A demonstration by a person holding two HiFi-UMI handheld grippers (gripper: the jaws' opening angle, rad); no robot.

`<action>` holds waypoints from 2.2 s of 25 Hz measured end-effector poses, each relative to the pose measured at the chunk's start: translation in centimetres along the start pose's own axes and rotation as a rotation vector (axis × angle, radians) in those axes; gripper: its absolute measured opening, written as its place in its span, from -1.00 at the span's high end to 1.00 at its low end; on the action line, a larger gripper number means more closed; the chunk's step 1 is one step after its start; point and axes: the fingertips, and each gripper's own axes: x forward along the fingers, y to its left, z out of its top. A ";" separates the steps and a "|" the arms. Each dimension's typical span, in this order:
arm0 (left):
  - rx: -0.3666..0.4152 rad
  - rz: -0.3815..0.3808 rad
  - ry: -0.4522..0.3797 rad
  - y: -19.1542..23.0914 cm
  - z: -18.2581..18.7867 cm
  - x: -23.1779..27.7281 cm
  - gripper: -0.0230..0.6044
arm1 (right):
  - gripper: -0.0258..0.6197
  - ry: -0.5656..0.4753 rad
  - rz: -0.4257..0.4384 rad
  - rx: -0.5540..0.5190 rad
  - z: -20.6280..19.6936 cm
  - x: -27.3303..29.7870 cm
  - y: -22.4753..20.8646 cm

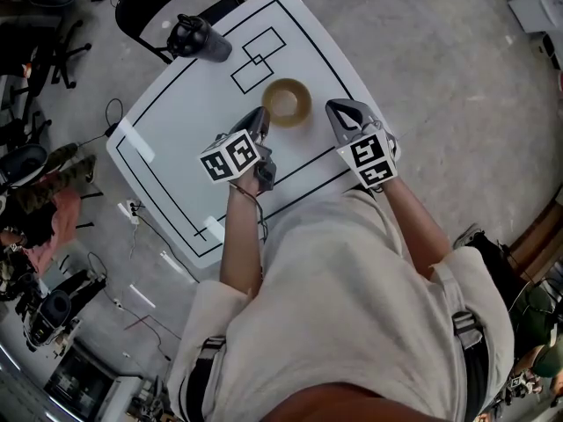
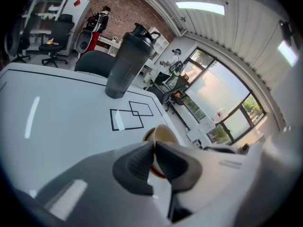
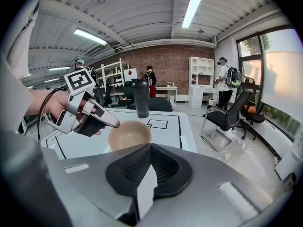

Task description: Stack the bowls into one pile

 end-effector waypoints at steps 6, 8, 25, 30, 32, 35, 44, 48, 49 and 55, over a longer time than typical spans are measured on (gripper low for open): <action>0.016 0.004 0.006 0.2 0.0 0.3 0.88 | 0.92 0.004 -0.002 -0.009 0.1 -0.1 0.0; 0.012 0.001 0.005 0.2 -0.1 0.4 0.88 | 0.92 0.005 -0.003 -0.009 0.1 -0.2 0.1; 0.164 0.120 -0.008 0.8 0.1 -0.3 0.83 | 0.92 -0.039 -0.001 -0.028 2.4 -1.1 1.2; 0.137 0.146 -0.046 1.5 0.4 -1.7 0.88 | 0.92 -0.056 0.009 -0.028 2.7 -1.3 2.2; 0.141 0.158 -0.074 1.4 0.6 -2.7 0.92 | 0.92 -0.065 0.019 -0.029 3.1 -1.5 2.8; 0.170 0.171 -0.114 1.1 0.8 -4.6 0.92 | 0.92 -0.079 0.042 -0.040 4.0 -1.7 4.2; 0.202 0.236 -0.218 2.0 0.9 -11.6 0.92 | 0.92 -0.148 0.118 -0.069 7.8 -1.8 10.1; 0.207 0.276 -0.269 3.6 0.4 -14.4 0.92 | 0.92 -0.176 0.140 -0.091 8.7 -1.4 13.2; 0.218 0.290 -0.284 3.9 0.4 -15.1 0.92 | 0.92 -0.190 0.143 -0.096 9.1 -1.3 13.9; 0.278 0.324 -0.393 5.2 0.3 -20.2 0.92 | 0.92 -0.264 0.160 -0.091 11.6 -1.3 18.5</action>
